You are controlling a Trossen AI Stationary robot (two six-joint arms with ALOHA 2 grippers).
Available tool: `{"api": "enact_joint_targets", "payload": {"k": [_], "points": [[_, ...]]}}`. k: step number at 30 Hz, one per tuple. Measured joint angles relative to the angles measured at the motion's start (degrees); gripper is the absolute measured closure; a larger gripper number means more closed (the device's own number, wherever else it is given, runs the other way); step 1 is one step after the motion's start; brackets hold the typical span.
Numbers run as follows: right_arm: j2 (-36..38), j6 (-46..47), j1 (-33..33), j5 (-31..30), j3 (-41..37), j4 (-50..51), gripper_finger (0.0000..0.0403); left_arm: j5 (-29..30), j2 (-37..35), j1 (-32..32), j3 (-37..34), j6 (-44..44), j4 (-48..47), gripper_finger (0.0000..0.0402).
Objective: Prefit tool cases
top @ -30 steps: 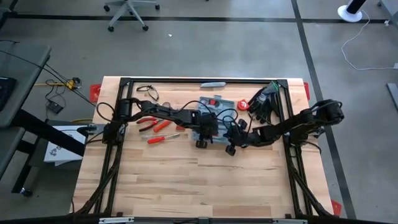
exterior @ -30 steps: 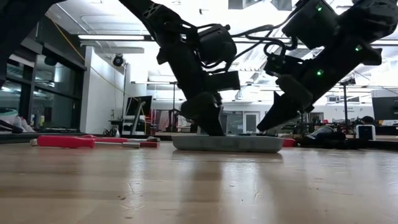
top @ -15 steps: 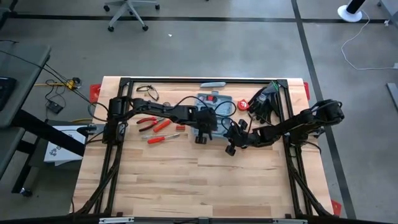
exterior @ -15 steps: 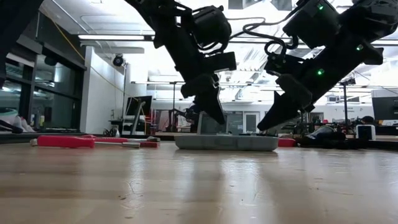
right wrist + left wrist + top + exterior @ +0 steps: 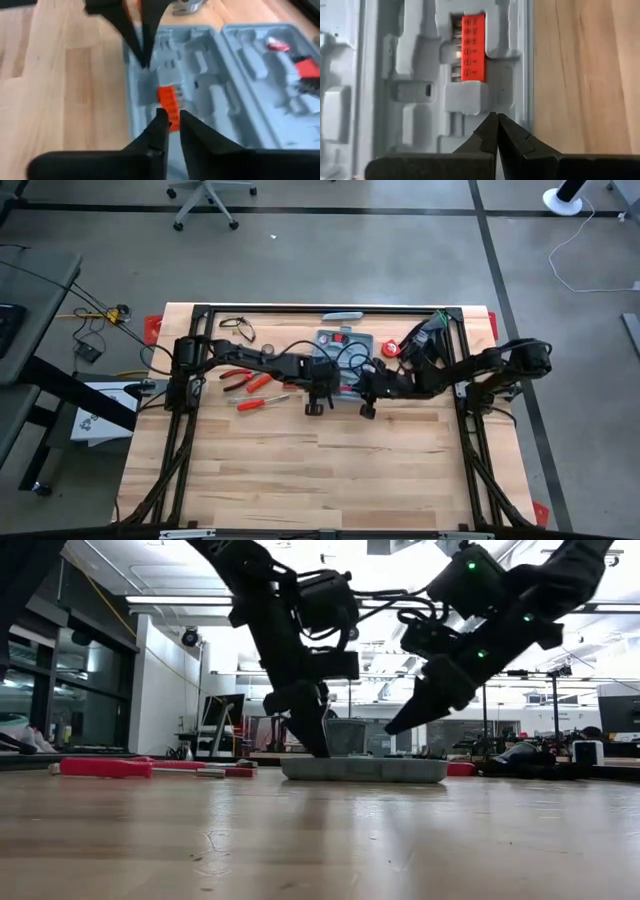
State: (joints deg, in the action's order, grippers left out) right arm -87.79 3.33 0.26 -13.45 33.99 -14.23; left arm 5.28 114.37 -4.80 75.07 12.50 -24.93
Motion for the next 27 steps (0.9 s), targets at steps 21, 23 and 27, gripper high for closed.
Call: {"api": "enact_joint_targets", "payload": {"k": [21,23,27], "points": [[-9.42,-9.15,4.19,3.56,6.98,6.06,0.0281,0.87,0.26,0.0,-5.59,-3.42,12.95,0.0401],[-9.4,-10.12,4.46,3.9,6.98,6.05,0.0281,1.05,0.26,-0.02,-5.59,-3.39,13.34,0.0401],[-9.42,-11.32,5.37,4.82,6.98,5.85,0.0281,1.09,0.26,-0.02,-5.68,-3.36,15.1,0.0401]]}}
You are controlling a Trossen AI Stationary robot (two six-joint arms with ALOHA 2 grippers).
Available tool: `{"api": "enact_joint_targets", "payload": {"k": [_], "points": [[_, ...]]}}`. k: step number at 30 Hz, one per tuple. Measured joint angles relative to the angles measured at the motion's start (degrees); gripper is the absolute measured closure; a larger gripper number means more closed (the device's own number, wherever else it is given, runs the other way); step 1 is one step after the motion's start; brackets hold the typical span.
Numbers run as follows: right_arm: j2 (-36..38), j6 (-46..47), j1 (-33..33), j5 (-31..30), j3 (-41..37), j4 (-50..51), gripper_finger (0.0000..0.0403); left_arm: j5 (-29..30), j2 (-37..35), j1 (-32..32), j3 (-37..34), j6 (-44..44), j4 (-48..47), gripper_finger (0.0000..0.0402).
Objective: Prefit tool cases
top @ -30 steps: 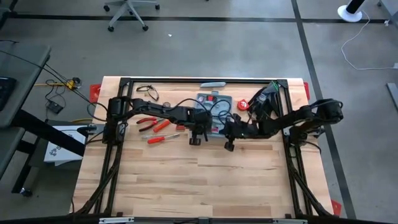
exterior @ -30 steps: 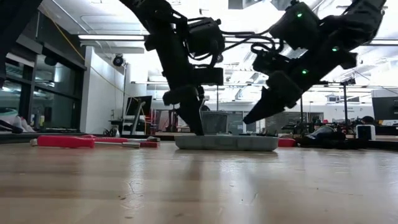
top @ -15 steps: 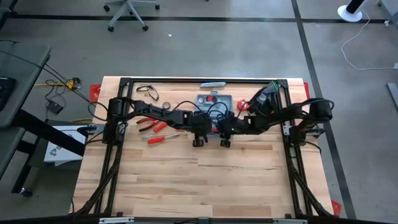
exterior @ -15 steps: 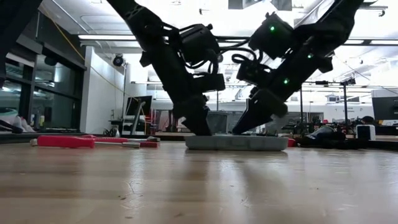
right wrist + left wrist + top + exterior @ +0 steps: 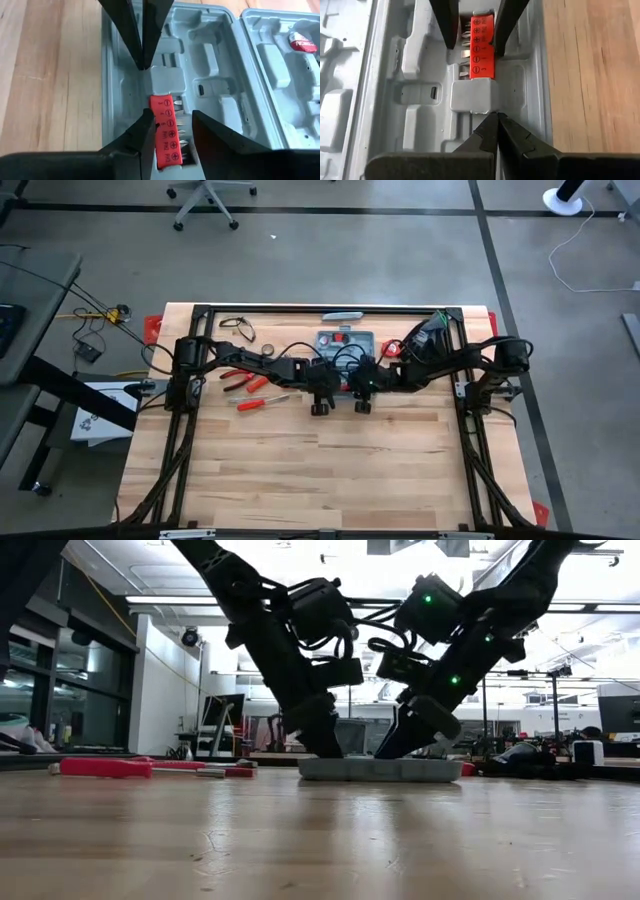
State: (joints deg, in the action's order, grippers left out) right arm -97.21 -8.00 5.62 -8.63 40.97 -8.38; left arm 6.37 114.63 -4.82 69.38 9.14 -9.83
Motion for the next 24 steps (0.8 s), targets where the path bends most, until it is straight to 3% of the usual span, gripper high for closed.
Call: {"api": "enact_joint_targets", "payload": {"k": [10,20,24], "points": [[-4.29,-1.08,0.42,1.22,0.31,-1.09,0.0281,-0.3,0.0,0.02,0.0,0.43,4.25,0.0401],[-2.18,-1.5,0.36,0.98,0.24,8.63,0.0281,1.43,-0.02,1.22,0.07,1.58,3.32,0.0401],[-1.64,-2.56,0.36,0.46,3.2,17.34,0.0281,1.68,0.11,1.03,0.07,1.56,3.89,0.0401]]}}
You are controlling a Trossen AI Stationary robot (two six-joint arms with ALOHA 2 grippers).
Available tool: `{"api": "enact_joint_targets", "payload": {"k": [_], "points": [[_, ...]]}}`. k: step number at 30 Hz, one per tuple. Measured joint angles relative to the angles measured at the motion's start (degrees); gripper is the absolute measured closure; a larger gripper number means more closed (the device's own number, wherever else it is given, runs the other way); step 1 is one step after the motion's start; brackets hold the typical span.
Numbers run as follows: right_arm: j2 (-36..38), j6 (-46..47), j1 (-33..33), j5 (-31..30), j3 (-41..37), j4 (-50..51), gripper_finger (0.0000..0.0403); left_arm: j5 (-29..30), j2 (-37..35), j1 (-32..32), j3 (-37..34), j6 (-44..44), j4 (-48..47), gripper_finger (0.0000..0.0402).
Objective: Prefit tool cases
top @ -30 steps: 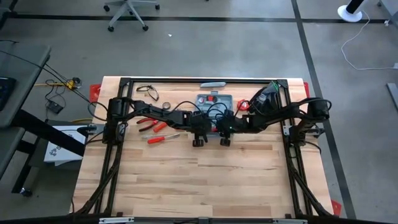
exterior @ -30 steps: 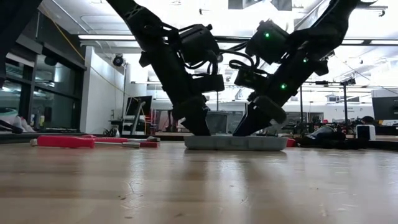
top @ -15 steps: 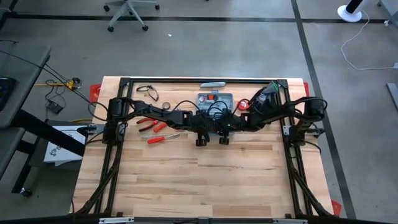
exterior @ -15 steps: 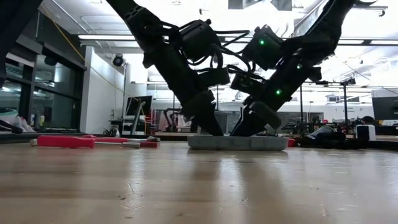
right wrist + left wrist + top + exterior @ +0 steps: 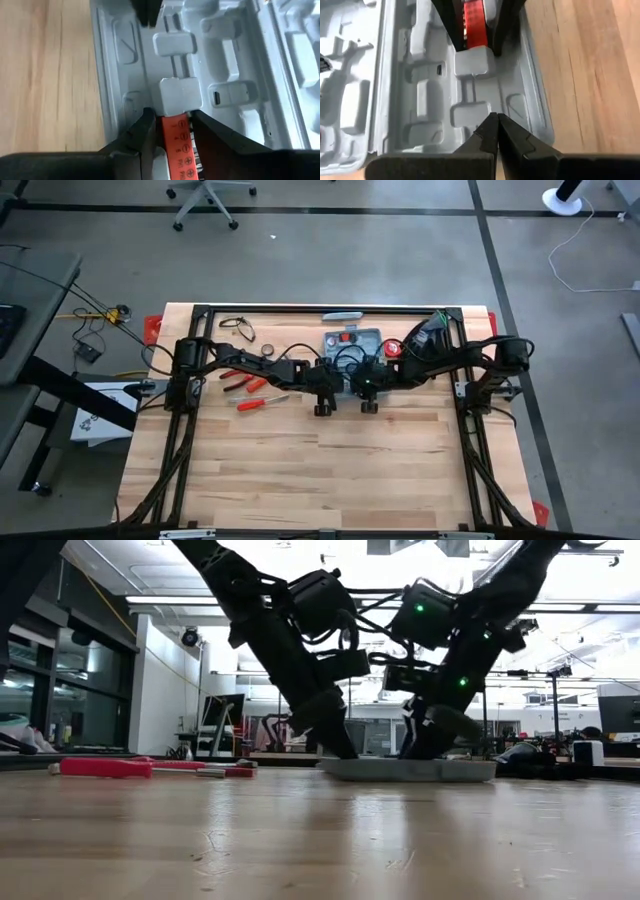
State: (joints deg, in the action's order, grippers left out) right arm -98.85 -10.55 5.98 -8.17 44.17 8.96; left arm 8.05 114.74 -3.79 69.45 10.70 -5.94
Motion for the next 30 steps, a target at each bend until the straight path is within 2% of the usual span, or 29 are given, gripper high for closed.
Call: {"api": "enact_joint_targets", "payload": {"k": [6,14,17,22,30], "points": [[-0.15,-1.54,0.13,-0.58,4.11,10.07,0.0281,-0.41,0.73,0.15,0.05,-0.01,3.97,0.0401],[-0.68,0.51,0.15,-0.19,4.48,11.16,0.0283,-0.61,1.11,0.26,0.02,-0.1,7.68,0.0401],[-1.63,1.92,0.11,-0.69,4.63,10.99,0.0302,-1.75,1.87,0.26,0.02,-0.1,8.35,0.0401],[-2.45,2.6,-0.15,-2.6,4.8,9.81,0.0361,-4.15,4.88,0.22,0.01,-1.07,12.3,0.0401],[0.66,3.09,-0.55,-4.32,4.3,11.16,0.0363,-4.72,7.13,0.0,0.39,-2.62,12.68,0.0401]]}}
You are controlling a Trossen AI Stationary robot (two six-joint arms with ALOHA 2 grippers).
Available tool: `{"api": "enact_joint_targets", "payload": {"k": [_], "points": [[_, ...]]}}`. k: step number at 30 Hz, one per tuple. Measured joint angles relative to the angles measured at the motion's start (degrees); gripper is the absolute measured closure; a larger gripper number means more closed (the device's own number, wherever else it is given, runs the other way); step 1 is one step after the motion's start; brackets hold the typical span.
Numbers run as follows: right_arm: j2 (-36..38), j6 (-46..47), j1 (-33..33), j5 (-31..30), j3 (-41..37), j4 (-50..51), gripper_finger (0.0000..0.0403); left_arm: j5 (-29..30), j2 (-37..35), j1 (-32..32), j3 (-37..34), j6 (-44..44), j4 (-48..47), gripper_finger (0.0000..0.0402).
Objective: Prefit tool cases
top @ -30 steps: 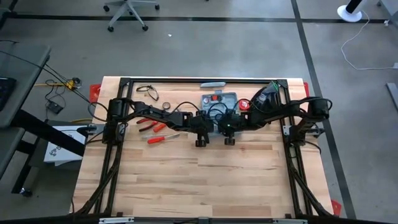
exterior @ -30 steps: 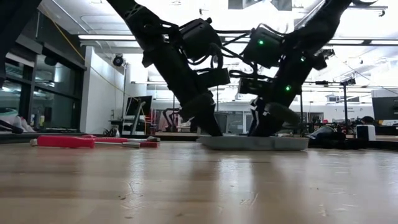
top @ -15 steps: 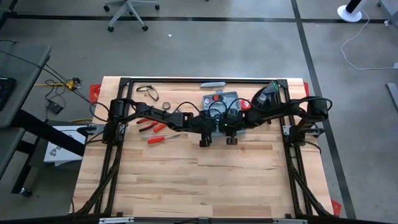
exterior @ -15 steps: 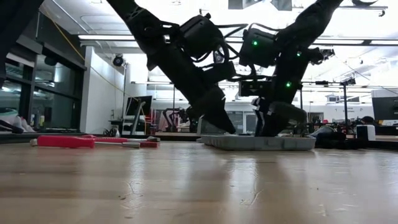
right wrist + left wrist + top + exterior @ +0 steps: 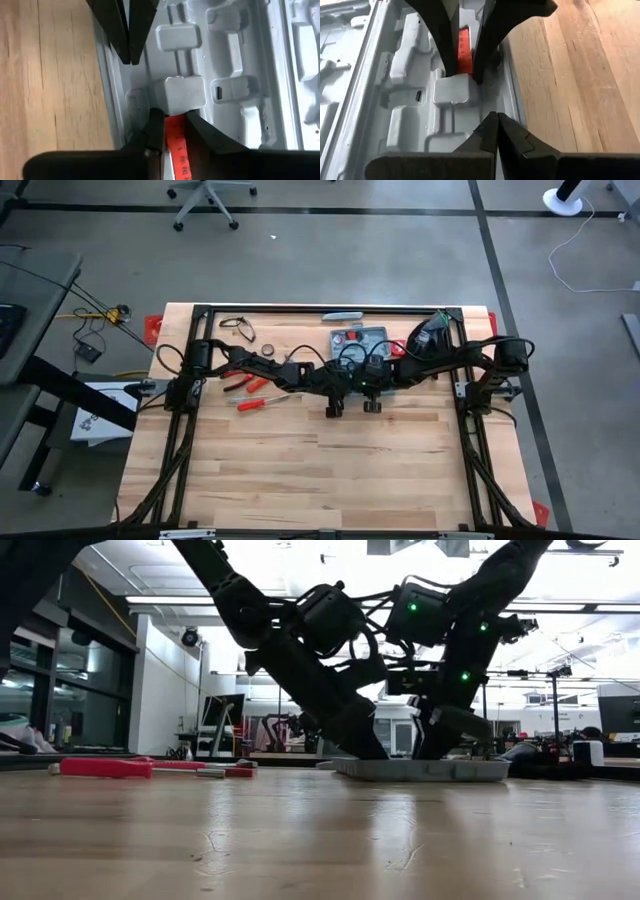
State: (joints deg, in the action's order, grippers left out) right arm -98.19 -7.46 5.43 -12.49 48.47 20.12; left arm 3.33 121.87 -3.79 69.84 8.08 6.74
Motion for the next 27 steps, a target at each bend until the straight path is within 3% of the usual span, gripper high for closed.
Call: {"api": "enact_joint_targets", "payload": {"k": [5,9,18,27], "points": [[3.32,1.2,0.12,0.49,-0.22,1.35,0.0366,-0.09,0.06,0.02,-0.06,-0.04,0.2,0.0401],[5.47,1.6,0.23,-1.09,-0.14,2.36,0.0402,-0.12,0.05,0.06,-0.13,-0.08,-0.54,0.0401],[7.38,0.82,1.06,0.05,-0.07,2.33,0.0402,-0.24,0.17,0.09,-0.28,-0.07,-0.99,0.0401],[7.21,-7.81,1.46,7.31,0.01,-1.18,0.0348,-1.81,-0.46,1.33,-0.33,1.8,-2.71,0.0401]]}}
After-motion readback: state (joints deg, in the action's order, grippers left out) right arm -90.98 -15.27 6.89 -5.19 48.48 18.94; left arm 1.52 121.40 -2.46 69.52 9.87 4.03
